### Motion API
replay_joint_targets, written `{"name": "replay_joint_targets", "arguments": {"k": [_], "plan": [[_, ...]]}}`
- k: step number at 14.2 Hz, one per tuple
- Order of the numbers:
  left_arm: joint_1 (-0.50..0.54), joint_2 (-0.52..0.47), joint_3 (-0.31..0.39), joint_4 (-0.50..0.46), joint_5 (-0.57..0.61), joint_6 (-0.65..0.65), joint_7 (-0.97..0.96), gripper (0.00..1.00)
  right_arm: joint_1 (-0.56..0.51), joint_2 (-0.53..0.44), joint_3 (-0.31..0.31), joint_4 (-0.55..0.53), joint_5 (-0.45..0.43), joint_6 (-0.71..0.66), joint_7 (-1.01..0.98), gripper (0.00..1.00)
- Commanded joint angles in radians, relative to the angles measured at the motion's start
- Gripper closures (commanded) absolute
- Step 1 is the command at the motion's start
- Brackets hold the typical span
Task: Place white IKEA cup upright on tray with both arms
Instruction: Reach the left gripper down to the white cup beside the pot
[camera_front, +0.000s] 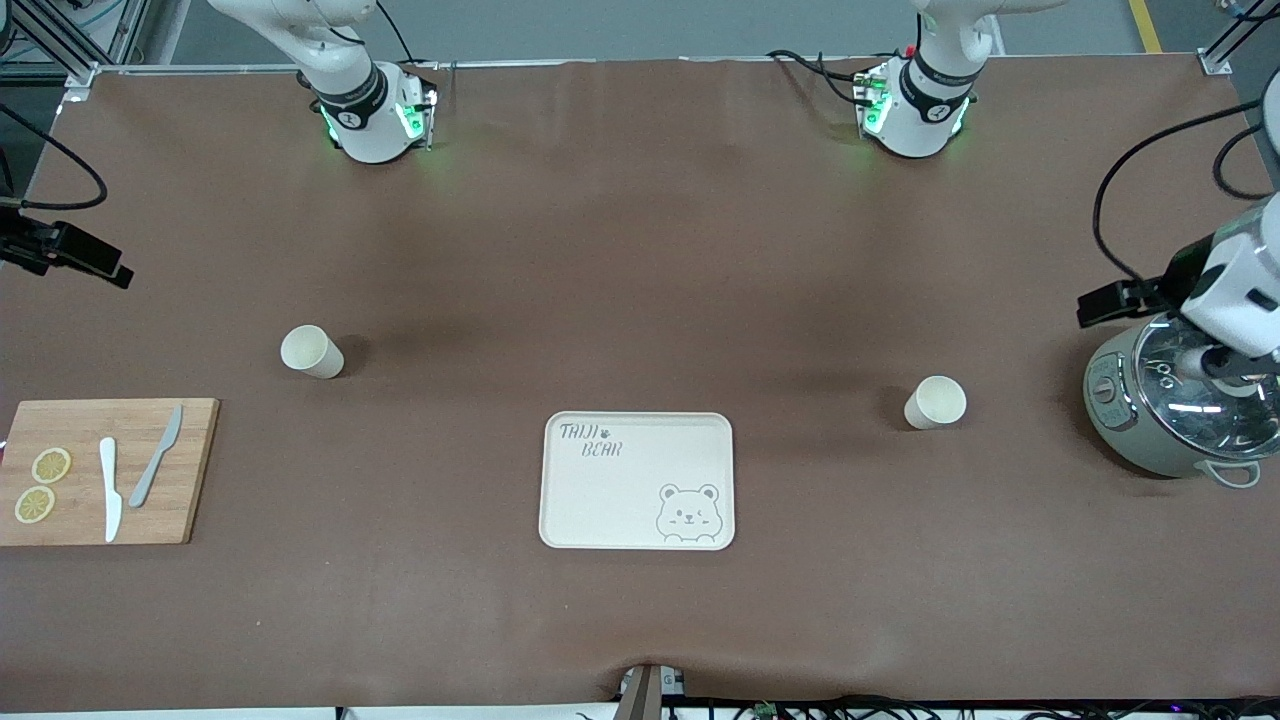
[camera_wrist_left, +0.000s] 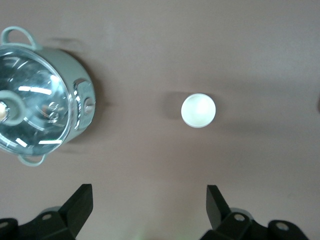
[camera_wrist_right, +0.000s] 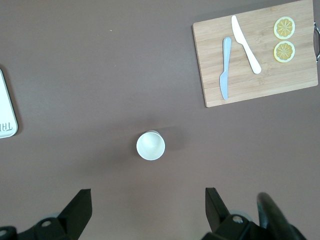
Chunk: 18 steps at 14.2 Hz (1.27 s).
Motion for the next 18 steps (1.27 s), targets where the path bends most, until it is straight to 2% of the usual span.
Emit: {"name": "replay_joint_targets", "arguments": {"k": [1,4,8,10,12,14,16,18], "plan": [[0.004,-0.009,-0.004,-0.126,-0.003,0.145,-0.006,0.0,-0.021,0.017,0.013,0.022,0.015,-0.008,0.011,0.0],[-0.001,0.009,-0.004,-0.287,-0.003,0.366,-0.032,0.0,-0.02,0.023,0.014,0.031,0.015,-0.002,0.006,0.0],[0.008,0.051,-0.004,-0.536,-0.004,0.771,-0.049,0.0,-0.012,0.04,0.014,0.066,0.012,-0.001,0.0,0.0],[0.011,0.089,-0.004,-0.587,-0.004,0.891,-0.049,0.0,-0.012,0.072,0.016,0.1,0.013,-0.007,-0.002,0.0],[0.008,0.115,-0.006,-0.593,-0.006,0.911,-0.054,0.01,-0.015,0.077,0.016,0.1,0.013,-0.008,-0.002,0.0],[0.01,0.126,-0.007,-0.601,-0.006,0.911,-0.054,0.14,-0.016,0.085,0.016,0.098,0.012,-0.012,-0.005,0.0],[0.01,0.147,-0.007,-0.602,-0.006,0.911,-0.054,0.34,-0.016,0.121,0.014,0.101,-0.005,-0.013,-0.003,0.0],[0.008,0.169,-0.01,-0.598,-0.006,0.911,-0.054,0.44,-0.023,0.126,0.014,0.097,-0.004,-0.013,-0.002,0.0]]}}
